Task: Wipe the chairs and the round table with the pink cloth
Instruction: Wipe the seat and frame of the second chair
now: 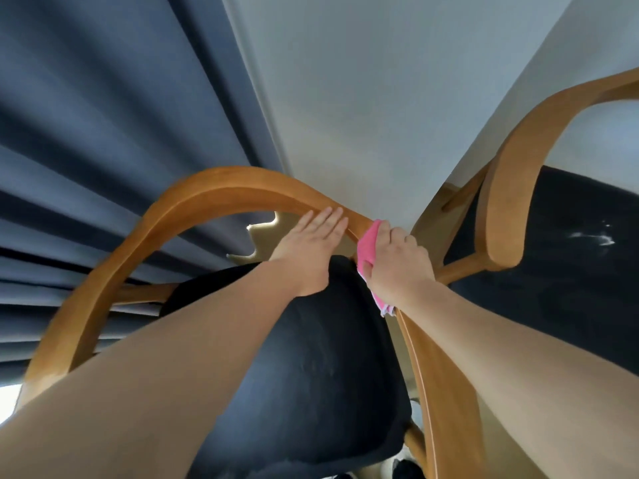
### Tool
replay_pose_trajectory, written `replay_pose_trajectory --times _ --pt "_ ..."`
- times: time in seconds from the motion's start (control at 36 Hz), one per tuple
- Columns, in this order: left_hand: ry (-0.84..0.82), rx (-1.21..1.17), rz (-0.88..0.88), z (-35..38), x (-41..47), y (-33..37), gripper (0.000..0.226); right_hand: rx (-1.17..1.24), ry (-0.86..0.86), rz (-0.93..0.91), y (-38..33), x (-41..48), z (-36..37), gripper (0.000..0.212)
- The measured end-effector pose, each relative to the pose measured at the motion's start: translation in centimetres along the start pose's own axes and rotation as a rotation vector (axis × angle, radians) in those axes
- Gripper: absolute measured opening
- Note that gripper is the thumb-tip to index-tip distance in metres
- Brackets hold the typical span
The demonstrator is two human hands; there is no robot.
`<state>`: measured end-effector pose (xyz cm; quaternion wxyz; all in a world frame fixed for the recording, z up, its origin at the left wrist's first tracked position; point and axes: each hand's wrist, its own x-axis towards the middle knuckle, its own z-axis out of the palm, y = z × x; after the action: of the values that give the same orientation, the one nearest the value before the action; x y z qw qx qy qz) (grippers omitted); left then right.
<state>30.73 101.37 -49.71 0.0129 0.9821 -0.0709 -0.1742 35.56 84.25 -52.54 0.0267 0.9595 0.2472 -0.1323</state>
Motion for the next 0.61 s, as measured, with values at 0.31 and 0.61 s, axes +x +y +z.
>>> replay_pose_trajectory --times 0.31,0.61 --pt "-0.055 -0.037 -0.071 1.5 1.2 1.8 0.098 0.089 -0.001 -0.01 0.5 -0.6 0.1 0.085" --pt "-0.115 -0.016 -0.072 1.0 1.1 1.8 0.105 0.053 -0.067 0.16 2.2 -8.4 1.5 0.095"
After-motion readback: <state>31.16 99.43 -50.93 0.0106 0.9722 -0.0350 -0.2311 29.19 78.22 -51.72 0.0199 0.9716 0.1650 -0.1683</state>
